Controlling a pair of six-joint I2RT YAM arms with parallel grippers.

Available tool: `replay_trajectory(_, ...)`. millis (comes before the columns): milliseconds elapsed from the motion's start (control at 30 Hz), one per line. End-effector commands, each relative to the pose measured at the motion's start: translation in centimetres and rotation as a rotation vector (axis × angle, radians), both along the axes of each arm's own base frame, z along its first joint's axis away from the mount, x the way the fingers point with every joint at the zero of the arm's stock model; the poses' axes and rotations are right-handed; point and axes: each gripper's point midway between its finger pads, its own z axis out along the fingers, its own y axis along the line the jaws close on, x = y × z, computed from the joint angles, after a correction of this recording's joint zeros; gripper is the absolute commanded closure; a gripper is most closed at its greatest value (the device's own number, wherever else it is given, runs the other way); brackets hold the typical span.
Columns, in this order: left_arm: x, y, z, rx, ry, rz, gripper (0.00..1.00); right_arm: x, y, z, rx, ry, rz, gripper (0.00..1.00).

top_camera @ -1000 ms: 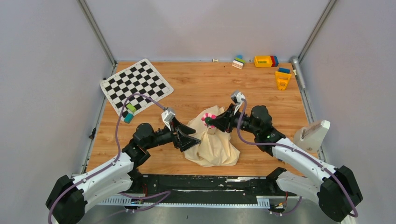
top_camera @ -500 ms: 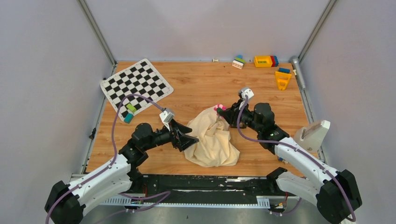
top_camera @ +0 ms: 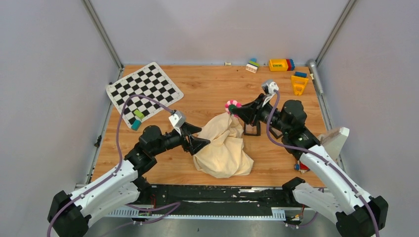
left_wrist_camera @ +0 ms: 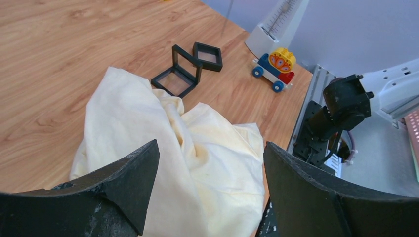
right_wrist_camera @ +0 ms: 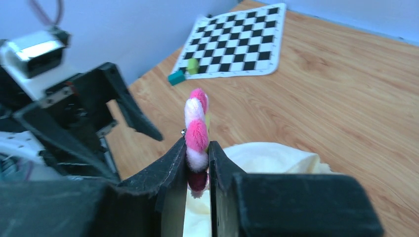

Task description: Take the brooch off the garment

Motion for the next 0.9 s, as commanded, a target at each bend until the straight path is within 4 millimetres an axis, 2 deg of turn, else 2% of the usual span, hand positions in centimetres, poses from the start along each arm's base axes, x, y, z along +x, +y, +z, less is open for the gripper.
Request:
replay_trajectory(0,1.2,-0.4,4.0,-0.033,-0.192,0.010,0.15,-4.2,1.7,4.1,0.092,0.047,0.218,1.00)
replay_trajectory(67,1.7,-0.8,4.1,-0.026,-0.205,0.007,0.15,-5.7,2.3,4.5,0.107,0.088,0.311,1.00)
replay_trajectory(233,2.4,-1.7,4.4,-0.012,-0.214,-0.011,0.14,-7.4,3.2,4.5,0.135,0.188,0.438,1.00)
replay_trajectory(467,3.0,-2.5,5.5,-0.026,-0.243,-0.026,0.14,-7.5,3.5,4.0,0.158,0.211,0.462,1.00)
replay_trajectory(867,1.7,-4.7,6.9,-0.133,-0.243,-0.168,0.11,-7.0,3.9,4.4,0.206,0.197,0.468,1.00)
